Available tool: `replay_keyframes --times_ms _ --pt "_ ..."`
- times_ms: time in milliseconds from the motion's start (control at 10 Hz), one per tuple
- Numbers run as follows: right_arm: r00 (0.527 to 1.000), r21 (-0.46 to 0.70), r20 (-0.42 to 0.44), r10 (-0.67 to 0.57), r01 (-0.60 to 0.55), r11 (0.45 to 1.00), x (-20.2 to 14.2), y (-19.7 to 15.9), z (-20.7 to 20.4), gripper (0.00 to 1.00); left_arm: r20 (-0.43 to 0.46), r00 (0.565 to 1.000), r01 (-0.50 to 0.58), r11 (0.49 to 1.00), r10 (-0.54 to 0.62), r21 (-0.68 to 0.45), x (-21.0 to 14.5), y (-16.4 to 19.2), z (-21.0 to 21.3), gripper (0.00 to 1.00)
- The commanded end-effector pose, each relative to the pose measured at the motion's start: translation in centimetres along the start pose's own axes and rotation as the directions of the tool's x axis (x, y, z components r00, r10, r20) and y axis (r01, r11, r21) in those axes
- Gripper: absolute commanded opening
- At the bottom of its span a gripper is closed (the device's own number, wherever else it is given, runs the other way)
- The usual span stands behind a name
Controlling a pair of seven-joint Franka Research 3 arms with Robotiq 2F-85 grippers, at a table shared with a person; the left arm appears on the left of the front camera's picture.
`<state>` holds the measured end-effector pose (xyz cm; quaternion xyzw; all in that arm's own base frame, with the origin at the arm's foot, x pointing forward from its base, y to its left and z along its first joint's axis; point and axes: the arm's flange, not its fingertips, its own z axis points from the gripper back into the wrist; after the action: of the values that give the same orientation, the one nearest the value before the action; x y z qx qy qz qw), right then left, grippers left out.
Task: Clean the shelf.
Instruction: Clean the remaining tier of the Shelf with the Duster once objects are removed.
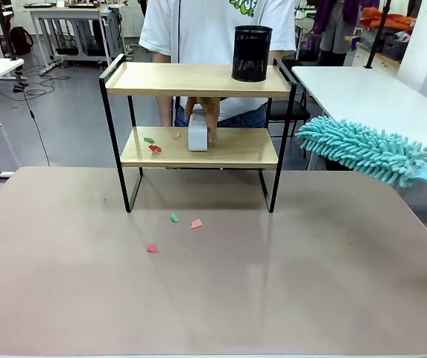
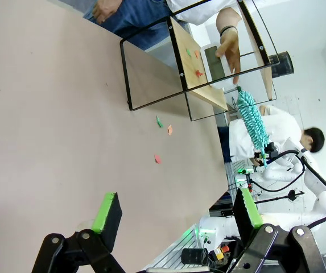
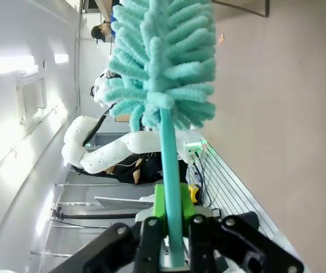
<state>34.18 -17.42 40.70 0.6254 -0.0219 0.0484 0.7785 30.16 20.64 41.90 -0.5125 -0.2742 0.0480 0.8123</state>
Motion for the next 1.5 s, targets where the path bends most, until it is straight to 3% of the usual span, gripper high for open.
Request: replay_keyframes --times_ms 0,600,700,900,1000,1100,1400 --pt "1.000 -0.006 -0.009 0.020 -0.020 1.000 -0.1 0.3 0.2 0.07 0.019 1.000 0.022 0.999 -0.022 -0.024 0.0 0.0 -0.2 1.00" --pt "1.000 -0.006 -0.009 0.020 -0.020 1.000 -0.1 0.3 0.2 0.07 0.019 1.000 0.022 0.999 -0.022 -0.024 0.0 0.0 -0.2 1.00" --pt "1.000 0.000 0.000 0.000 0.000 1.000 0.0 0.0 0.0 0.12 0.019 1.000 0.022 0.999 -0.022 -0.024 0.0 0.0 -0.2 1.00" --pt "0.999 -0.124 0.030 0.028 -0.024 0.992 -7.4 5.6 -2.4 0.12 0.019 1.000 0.022 0.999 -0.022 -0.024 0.0 0.0 -0.2 1.00" --pt "1.000 -0.189 -0.005 0.031 -0.032 0.982 -9.4 6.5 -3.2 0.12 0.019 1.000 0.022 0.999 -0.022 -0.024 0.0 0.0 -0.2 1.00" --pt "0.999 -0.251 -0.031 0.038 -0.045 0.967 -9.9 6.7 -4.6 0.12 0.019 1.000 0.022 0.999 -0.022 -0.024 0.0 0.0 -0.2 1.00" --pt "0.976 -0.249 -0.110 0.188 -0.210 0.945 -9.5 9.5 -13.4 0.12 0.019 1.000 0.022 0.999 -0.022 -0.024 0.0 0.0 -0.2 1.00"
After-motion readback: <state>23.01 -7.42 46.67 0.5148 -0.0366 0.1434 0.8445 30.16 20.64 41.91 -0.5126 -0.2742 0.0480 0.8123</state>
